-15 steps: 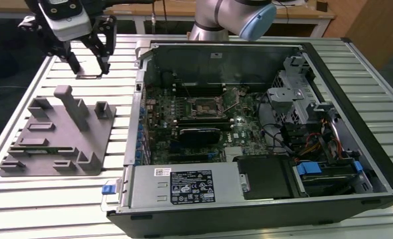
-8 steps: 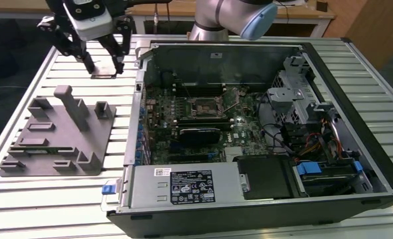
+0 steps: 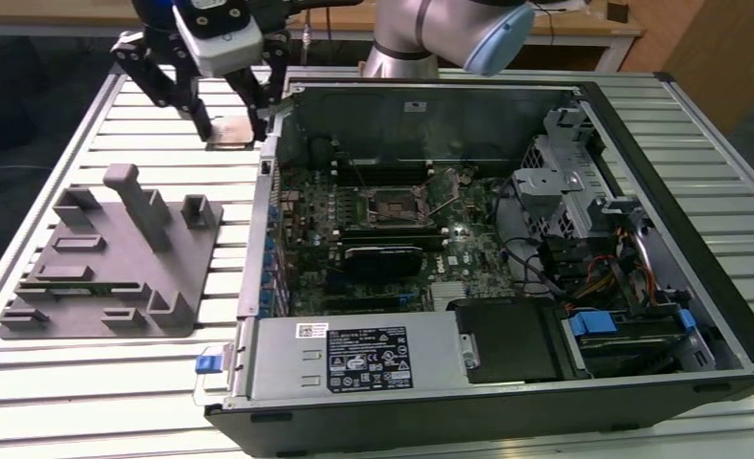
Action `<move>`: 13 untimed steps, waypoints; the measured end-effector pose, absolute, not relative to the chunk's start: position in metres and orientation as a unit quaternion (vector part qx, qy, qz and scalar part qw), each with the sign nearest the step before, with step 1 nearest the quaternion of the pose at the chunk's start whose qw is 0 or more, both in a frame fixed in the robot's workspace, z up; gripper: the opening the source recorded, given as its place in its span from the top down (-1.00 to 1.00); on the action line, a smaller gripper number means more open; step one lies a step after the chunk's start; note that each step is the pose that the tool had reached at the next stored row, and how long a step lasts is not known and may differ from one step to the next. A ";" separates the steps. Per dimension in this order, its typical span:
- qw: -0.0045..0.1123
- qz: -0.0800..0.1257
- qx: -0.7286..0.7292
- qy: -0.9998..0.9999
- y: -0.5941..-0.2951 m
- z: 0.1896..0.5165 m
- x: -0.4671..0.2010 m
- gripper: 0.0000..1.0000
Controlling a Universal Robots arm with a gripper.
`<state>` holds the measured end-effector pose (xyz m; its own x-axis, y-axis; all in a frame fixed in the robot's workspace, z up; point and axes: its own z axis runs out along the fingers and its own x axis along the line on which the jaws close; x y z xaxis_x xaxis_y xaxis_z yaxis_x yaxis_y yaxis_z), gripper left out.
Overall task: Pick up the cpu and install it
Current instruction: 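Pick up the cpu and move it towards the insertion slot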
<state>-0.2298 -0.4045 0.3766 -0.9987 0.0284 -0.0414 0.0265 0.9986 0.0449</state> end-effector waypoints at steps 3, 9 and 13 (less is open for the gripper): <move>0.021 0.022 0.014 0.999 -0.404 0.376 -0.219 -0.08; 0.021 0.022 0.014 0.999 -0.404 0.376 -0.199 -0.08; 0.021 0.022 0.014 0.999 -0.403 0.374 -0.189 -0.08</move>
